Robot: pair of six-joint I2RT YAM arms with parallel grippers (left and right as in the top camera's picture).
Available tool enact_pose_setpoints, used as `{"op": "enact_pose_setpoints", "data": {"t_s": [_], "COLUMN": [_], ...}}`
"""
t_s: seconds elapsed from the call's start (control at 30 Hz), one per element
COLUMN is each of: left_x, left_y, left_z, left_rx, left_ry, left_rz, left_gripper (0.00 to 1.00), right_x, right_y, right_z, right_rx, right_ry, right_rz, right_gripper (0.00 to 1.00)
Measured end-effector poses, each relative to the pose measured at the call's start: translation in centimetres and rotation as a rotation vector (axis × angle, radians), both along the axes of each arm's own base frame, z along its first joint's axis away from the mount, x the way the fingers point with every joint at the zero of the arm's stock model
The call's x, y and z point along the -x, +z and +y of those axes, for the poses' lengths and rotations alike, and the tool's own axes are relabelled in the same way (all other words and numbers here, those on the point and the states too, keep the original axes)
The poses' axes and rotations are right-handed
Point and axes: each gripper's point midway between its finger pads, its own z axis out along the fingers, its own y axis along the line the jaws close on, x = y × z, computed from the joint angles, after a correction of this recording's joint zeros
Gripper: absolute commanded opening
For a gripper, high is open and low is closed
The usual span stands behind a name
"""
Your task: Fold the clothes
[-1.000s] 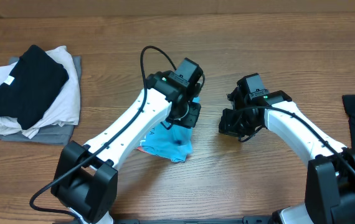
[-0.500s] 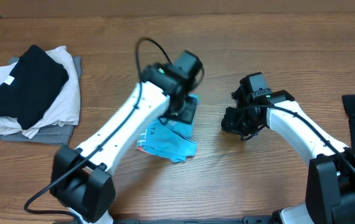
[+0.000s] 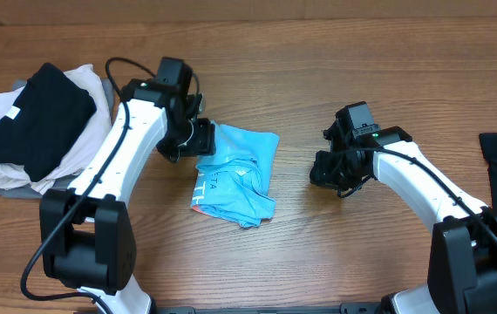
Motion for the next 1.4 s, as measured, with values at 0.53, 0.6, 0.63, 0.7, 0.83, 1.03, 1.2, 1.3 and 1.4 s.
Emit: {"op": "enact_pose_setpoints", "data": {"t_s": [0.53,0.6,0.63,0.7,0.83,1.03,1.2,1.3,1.4], "left_x": [0.9,0.5,0.3,0.2,1.3,0.0,-3.8,-4.5,-4.0], "left_y": [-0.6,-0.7,-0.7,-0.8,-1.5,1.0,6.0,7.3,7.5], "left_z": [-2.0,-1.7,-1.7,-1.6,-2.4,-7.1,-10.7,-12.2,-14.1], "left_rx": [0.032,0.012,0.008,0.001,0.030,0.299,0.493,0.536,0.535], "left_ry": [-0.107,-0.108,-0.106,-0.110,-0.125,-0.169,-0.199,-0.215,-0.243], "left_rz": [-0.006,-0.025,-0.031,-0.040,-0.008,-0.071,-0.246,-0.293,-0.306], "left_gripper": [0.55,0.46,0.41,0.29,0.07,0.04,0.10,0.14,0.15], "right_x": [-3.4,-3.5,-3.5,-3.6,-3.6,-3.7,-3.7,-3.7,-3.8], "right_y": [1.0,1.1,1.2,1.2,1.3,1.4,1.4,1.4,1.4], "right_z": [-9.6,-9.4,-9.4,-9.2,-9.0,-9.0,-9.0,-9.0,-9.0], "right_rx": [-0.019,-0.033,-0.037,-0.047,-0.057,-0.061,-0.061,-0.061,-0.062], "right_ry": [-0.352,-0.348,-0.345,-0.341,-0.336,-0.336,-0.335,-0.335,-0.335], "right_rz": [0.005,0.004,0.001,-0.001,-0.003,-0.007,-0.007,-0.008,-0.011], "right_gripper": [0.14,0.14,0.14,0.15,0.14,0.14,0.15,0.15,0.15]}}
